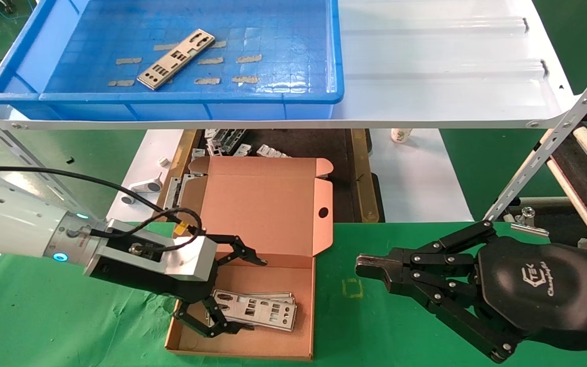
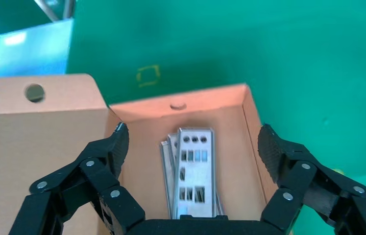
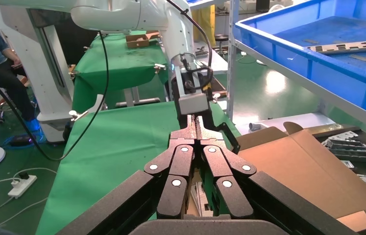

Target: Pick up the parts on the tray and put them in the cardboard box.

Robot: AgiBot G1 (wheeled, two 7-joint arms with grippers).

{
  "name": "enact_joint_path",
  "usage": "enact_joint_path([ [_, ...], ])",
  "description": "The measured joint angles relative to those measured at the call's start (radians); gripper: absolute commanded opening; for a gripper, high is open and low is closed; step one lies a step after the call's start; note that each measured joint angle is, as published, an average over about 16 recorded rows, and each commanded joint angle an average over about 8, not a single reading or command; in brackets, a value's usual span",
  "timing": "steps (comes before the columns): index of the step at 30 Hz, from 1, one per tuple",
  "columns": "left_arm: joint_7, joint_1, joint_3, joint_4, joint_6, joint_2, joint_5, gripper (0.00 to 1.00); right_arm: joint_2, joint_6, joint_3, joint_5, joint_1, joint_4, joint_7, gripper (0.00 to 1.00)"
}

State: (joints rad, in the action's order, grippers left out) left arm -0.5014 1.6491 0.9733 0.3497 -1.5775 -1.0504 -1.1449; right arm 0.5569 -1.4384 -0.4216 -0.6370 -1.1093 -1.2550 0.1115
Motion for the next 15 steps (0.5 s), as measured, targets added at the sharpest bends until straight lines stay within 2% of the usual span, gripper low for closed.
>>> enact_joint_path([
  [15,0.165,-0.138,-0.169,0.227,0.017,0.107,0.102,1.00,0.000,0.000,0.000,0.000,0.000,0.000,0.000,1.00],
])
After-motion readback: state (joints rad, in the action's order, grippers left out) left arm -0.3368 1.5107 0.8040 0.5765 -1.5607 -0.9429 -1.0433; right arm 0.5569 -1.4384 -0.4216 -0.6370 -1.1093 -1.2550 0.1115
